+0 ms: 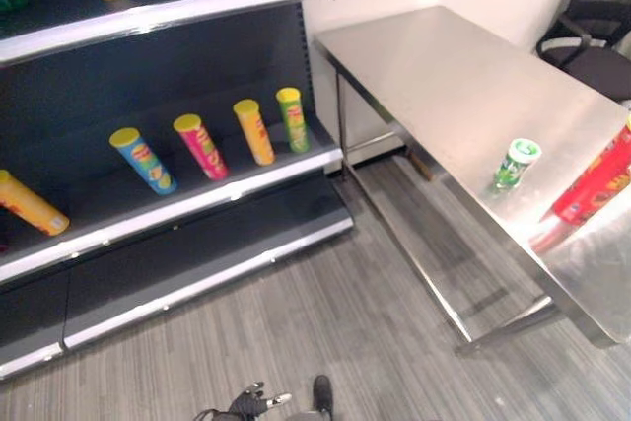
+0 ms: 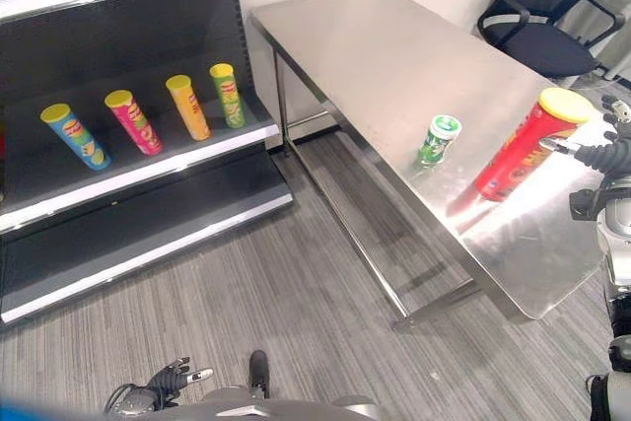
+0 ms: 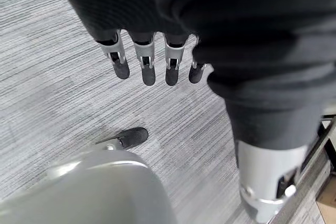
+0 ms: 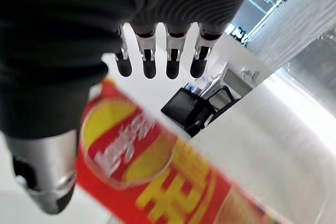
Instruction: Put the goods on the table back onto the shelves and tidy them up.
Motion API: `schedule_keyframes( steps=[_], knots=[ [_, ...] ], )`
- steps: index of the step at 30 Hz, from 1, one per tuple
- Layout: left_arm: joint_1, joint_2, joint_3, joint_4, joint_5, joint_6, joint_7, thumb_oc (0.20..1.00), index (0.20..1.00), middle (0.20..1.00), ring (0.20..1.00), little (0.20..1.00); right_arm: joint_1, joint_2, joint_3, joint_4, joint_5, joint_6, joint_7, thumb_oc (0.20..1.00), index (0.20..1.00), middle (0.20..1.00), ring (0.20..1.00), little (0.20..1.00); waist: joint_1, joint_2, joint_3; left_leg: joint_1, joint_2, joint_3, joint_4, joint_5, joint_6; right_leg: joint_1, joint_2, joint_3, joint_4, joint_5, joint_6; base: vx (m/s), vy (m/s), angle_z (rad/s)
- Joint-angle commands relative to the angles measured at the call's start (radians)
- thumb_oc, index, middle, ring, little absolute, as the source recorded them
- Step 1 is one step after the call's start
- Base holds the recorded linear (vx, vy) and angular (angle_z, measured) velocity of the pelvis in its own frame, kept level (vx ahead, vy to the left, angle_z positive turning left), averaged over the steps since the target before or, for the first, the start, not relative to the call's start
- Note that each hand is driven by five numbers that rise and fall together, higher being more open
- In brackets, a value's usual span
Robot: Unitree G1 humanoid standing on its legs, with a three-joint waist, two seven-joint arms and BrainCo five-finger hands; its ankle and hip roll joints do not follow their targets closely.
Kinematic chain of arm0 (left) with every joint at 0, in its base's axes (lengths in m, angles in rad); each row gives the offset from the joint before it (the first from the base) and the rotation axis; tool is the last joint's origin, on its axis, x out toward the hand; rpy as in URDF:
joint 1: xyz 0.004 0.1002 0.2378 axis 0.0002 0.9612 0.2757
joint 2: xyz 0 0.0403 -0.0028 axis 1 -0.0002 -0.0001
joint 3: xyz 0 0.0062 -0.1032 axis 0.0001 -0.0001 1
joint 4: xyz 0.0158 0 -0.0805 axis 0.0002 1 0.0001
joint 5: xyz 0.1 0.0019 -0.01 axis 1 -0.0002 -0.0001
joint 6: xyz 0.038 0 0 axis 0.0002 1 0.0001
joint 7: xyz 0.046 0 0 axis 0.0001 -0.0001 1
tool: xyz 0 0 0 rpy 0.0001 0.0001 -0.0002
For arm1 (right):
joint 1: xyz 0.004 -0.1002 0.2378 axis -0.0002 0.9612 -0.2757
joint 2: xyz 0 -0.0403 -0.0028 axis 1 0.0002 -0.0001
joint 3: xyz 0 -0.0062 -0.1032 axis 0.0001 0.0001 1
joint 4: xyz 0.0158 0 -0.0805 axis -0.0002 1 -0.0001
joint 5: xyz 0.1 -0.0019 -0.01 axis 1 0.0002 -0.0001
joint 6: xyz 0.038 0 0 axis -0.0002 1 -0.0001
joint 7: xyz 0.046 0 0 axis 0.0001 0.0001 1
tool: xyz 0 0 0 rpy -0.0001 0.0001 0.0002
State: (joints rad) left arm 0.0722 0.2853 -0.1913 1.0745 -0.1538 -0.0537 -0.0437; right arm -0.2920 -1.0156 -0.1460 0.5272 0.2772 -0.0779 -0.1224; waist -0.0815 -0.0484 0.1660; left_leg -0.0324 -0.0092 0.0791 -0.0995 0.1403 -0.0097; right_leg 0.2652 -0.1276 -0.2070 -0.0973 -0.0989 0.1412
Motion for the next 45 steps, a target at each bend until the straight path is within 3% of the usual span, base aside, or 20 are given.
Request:
schedule_keyframes(
  steps=[1,9,10,11,20,24,26,30,33,35,36,37,39,41,42,45],
  knots=[
    [-0.055,0.022,-0.017,0.01,-0.025,-0.011,0.014,1.0,1.0,1.0,1.0,1.0,-0.107,-0.056,0.026,0.013,0.021,-0.058,-0.021,1.0,1.0,1.0,1.0,1.0,0.038,0.01,-0.006,0.124,0.139,0.063,0.057,-0.188,-0.124,-0.084,0.001,-0.028,0.066,-0.069,0.005,0.01,-0.018,0.11],
    [-0.047,0.022,-0.016,0.007,-0.033,-0.008,0.024,1.0,1.0,1.0,1.0,1.0,-0.145,-0.053,0.053,0.043,-0.004,-0.05,-0.046,1.0,1.0,1.0,1.0,1.0,0.05,0.01,-0.007,0.123,0.139,0.054,0.053,-0.184,-0.124,-0.079,0.004,-0.039,0.063,-0.072,0.003,0.0,-0.007,0.03],
    [-0.046,0.023,-0.015,0.004,-0.034,-0.009,0.026,1.0,1.0,1.0,1.0,1.0,-0.152,-0.054,0.061,0.048,-0.01,-0.05,-0.05,0.699,0.699,0.699,0.699,0.699,0.051,0.01,-0.007,0.123,0.139,0.053,0.052,-0.184,-0.124,-0.08,0.004,-0.039,0.063,-0.072,0.002,0.0,0.0,0.0],
    [-0.045,0.024,-0.014,0.004,-0.034,-0.008,0.027,1.0,1.0,1.0,1.0,1.0,-0.157,-0.057,0.068,0.056,-0.021,-0.045,-0.052,0.2,0.2,0.2,0.2,0.2,0.052,0.01,-0.006,0.122,0.14,0.051,0.052,-0.183,-0.124,-0.082,0.005,-0.039,0.064,-0.072,0.002,0.0,0.0,0.0],
    [-0.04,0.024,-0.007,0.0,-0.035,-0.006,0.035,1.0,1.0,1.0,1.0,1.0,-0.135,-0.077,0.062,0.044,-0.066,-0.033,-0.065,0.2,0.2,0.2,0.2,0.2,0.05,0.009,0.0,0.122,0.145,0.042,0.047,-0.177,-0.129,-0.08,0.013,-0.043,0.063,-0.078,-0.003,-0.01,-0.009,0.01],
    [-0.045,0.03,0.011,-0.006,-0.027,-0.004,0.041,1.0,1.0,1.0,1.0,1.0,-0.08,-0.078,-0.003,-0.047,-0.098,-0.041,-0.097,0.2,0.2,0.2,0.2,0.2,0.046,0.01,0.006,0.121,0.157,0.04,0.054,-0.172,-0.14,-0.076,0.023,-0.051,0.061,-0.085,-0.011,-0.02,-0.056,0.1],
    [-0.045,0.031,0.032,-0.022,-0.031,-0.005,0.046,1.0,1.0,1.0,1.0,1.0,-0.017,-0.042,-0.099,-0.175,-0.097,-0.066,-0.13,0.2,0.2,0.2,0.2,0.2,0.044,0.012,0.011,0.111,0.167,0.026,0.076,-0.174,-0.146,-0.07,0.035,-0.051,0.056,-0.095,-0.021,-0.02,-0.119,0.18],
    [-0.043,0.031,0.057,-0.065,-0.045,-0.008,0.044,1.0,1.0,1.0,1.0,1.0,0.038,0.04,-0.196,-0.395,-0.106,-0.113,-0.151,0.2,0.2,0.2,0.2,0.2,0.053,0.011,0.045,0.03,0.163,-0.015,0.231,-0.203,-0.155,-0.066,0.045,-0.036,0.056,-0.12,-0.048,-0.04,-0.091,0.16],
    [-0.045,0.023,0.063,-0.1,-0.061,-0.008,0.05,1.0,1.0,1.0,1.0,1.0,0.071,0.099,-0.235,-0.533,-0.128,-0.126,-0.149,0.2,0.2,0.2,0.2,0.2,0.063,0.004,0.083,-0.083,0.151,-0.034,0.391,-0.196,-0.172,-0.042,0.044,-0.061,0.048,-0.132,-0.067,-0.05,-0.044,0.37],
    [-0.043,0.017,0.073,-0.101,-0.071,-0.007,0.056,1.0,1.0,1.0,1.0,1.0,0.077,0.118,-0.234,-0.568,-0.139,-0.125,-0.147,0.2,0.2,0.2,0.2,0.2,0.064,0.006,0.087,-0.103,0.163,-0.028,0.407,-0.179,-0.179,-0.031,0.046,-0.075,0.039,-0.134,-0.068,0.05,0.059,0.78],
    [-0.033,0.005,0.08,-0.099,-0.084,-0.009,0.063,1.0,1.0,1.0,1.0,1.0,0.082,0.147,-0.225,-0.611,-0.143,-0.128,-0.133,0.2,0.2,0.2,0.2,0.2,0.068,0.011,0.085,-0.099,0.203,-0.017,0.352,-0.165,-0.184,-0.027,0.041,-0.092,0.034,-0.134,-0.058,0.15,0.233,0.53],
    [-0.025,-0.003,0.082,-0.09,-0.08,-0.009,0.062,1.0,1.0,1.0,1.0,1.0,0.085,0.154,-0.208,-0.64,-0.165,-0.123,-0.123,0.2,0.2,0.2,0.2,0.2,0.071,0.016,0.077,-0.09,0.26,-0.024,0.238,-0.112,-0.19,-0.032,0.035,-0.094,0.036,-0.134,-0.04,0.16,0.224,0.33],
    [-0.024,-0.005,0.083,-0.084,-0.075,-0.008,0.063,1.0,1.0,1.0,1.0,1.0,0.093,0.154,-0.208,-0.651,-0.173,-0.121,-0.117,0.2,0.2,0.2,0.2,0.2,0.067,0.02,0.073,-0.089,0.285,-0.017,0.172,-0.08,-0.192,-0.034,0.032,-0.096,0.039,-0.138,-0.033,0.11,0.182,0.3],
    [-0.026,-0.003,0.087,-0.066,-0.061,-0.006,0.069,1.0,1.0,1.0,1.0,1.0,0.11,0.137,-0.206,-0.66,-0.212,-0.112,-0.127,0.2,0.2,0.2,0.2,0.2,0.058,0.018,0.07,-0.105,0.337,0.042,0.094,-0.046,-0.196,-0.032,0.016,-0.114,0.044,-0.152,-0.019,0.18,0.313,0.57],
    [-0.019,0.006,0.093,-0.071,-0.046,-0.005,0.068,1.0,1.0,1.0,1.0,1.0,0.135,0.127,-0.218,-0.669,-0.249,-0.096,-0.128,0.2,0.2,0.2,0.2,0.2,0.053,0.03,0.059,-0.099,0.365,0.106,0.077,-0.023,-0.201,-0.023,0.001,-0.132,0.053,-0.155,-0.001,0.23,0.407,0.7],
    [-0.019,0.009,0.094,-0.072,-0.034,-0.003,0.063,1.0,1.0,1.0,1.0,1.0,0.162,0.132,-0.244,-0.679,-0.276,-0.08,-0.13,0.2,0.2,0.2,0.2,0.2,0.051,0.039,0.041,-0.09,0.359,0.143,0.081,-0.004,-0.212,-0.01,-0.022,-0.152,0.06,-0.145,0.016,0.2,0.361,0.43]
  ],
)
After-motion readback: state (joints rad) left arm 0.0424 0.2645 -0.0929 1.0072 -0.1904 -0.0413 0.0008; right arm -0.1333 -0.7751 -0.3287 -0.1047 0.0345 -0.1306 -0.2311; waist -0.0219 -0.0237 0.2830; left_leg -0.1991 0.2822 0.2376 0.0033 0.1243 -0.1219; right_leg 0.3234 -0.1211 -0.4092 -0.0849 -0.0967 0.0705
